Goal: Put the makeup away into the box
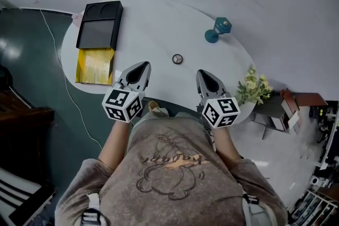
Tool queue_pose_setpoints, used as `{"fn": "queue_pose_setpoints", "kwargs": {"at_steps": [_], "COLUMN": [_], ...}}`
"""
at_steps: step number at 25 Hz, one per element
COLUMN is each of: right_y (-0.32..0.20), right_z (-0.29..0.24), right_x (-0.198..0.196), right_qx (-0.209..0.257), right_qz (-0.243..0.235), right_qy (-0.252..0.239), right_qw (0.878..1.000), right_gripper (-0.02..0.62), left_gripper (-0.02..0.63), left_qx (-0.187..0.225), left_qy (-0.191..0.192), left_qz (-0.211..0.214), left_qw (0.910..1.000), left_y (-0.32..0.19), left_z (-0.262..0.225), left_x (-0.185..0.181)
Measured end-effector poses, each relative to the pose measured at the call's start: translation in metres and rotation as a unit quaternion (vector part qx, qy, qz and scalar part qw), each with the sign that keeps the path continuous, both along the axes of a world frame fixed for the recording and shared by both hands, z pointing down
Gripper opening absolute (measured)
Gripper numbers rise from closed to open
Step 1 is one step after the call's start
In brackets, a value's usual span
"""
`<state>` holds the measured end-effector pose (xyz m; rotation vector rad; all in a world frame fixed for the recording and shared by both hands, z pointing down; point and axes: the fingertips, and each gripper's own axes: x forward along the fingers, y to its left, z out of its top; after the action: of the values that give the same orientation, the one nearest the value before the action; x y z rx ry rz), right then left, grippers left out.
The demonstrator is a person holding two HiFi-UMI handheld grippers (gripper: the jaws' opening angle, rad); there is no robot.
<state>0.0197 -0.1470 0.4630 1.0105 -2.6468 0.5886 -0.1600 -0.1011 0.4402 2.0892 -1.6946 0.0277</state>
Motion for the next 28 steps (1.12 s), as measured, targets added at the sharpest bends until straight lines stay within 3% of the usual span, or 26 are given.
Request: {"fn": "queue_pose_setpoints", "kwargs": {"at_steps": [4,12,28], "right_y": [-0.006,-0.025,-0.039], "right_z": [0.002,-0.002,0.002], "right_x": [0.0,0.009,0.019], "right_qx": [-0.007,-0.008,-0.011], "right_qz": [0.019,0.032,0.031], "right_qy": [0.0,-0.007,-0.015], "right_qw": [1.0,0.999,0.999], "right_gripper": [0.003,0.003,0.003], "left_gripper": [0.021,0.034,0.347], "left_qx": [-0.002,-0.006,-0.047], "left_qy": [-0.004,-0.009,-0.025], "left_qz": [0.033,0.044,0.083], "left_qw": [0.9995,0.999,0.9951], "left_y": [-0.016,-0.031,-0.056], "left_z": [-0.002,0.0,0.033], "left_x": [0.003,0.009,0.034]}}
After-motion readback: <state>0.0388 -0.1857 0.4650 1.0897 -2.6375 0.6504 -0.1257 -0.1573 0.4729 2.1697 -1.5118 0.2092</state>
